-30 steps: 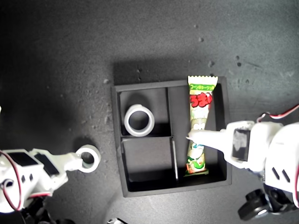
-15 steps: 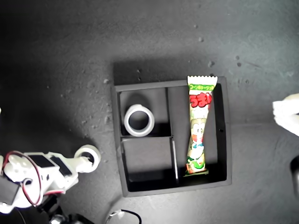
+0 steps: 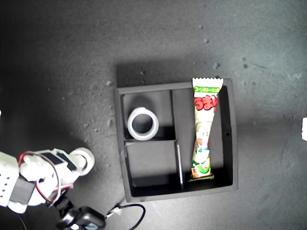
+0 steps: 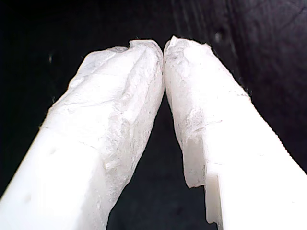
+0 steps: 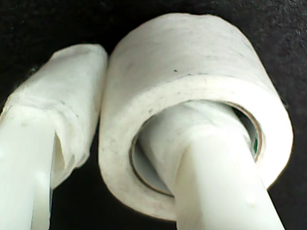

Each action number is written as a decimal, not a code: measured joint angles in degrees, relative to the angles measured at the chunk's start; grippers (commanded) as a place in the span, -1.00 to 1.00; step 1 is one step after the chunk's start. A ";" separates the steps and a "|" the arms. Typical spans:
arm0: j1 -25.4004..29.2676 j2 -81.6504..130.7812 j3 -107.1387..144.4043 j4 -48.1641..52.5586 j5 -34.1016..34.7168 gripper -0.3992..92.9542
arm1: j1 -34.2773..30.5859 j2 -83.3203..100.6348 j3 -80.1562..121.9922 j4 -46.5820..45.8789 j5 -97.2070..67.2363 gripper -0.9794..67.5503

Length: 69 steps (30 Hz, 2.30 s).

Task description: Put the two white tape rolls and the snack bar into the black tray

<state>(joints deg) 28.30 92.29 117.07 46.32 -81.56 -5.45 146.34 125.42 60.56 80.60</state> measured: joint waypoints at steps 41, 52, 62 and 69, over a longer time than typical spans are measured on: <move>-8.09 -60.21 -120.41 57.66 17.67 -0.78 | 8.26 45.35 52.91 14.24 1.23 -0.98; -7.47 -57.92 -115.14 57.83 17.05 -0.59 | 8.96 45.35 52.91 15.64 2.37 -0.98; -15.82 -26.02 -82.18 57.83 18.37 -0.99 | 8.35 45.35 52.91 15.64 2.37 -0.91; -24.87 12.83 -38.58 47.99 18.72 -0.99 | 4.57 45.35 52.91 16.00 1.67 -0.91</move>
<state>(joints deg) 3.43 105.12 78.49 94.31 -62.84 -0.88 191.69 178.33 76.55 82.27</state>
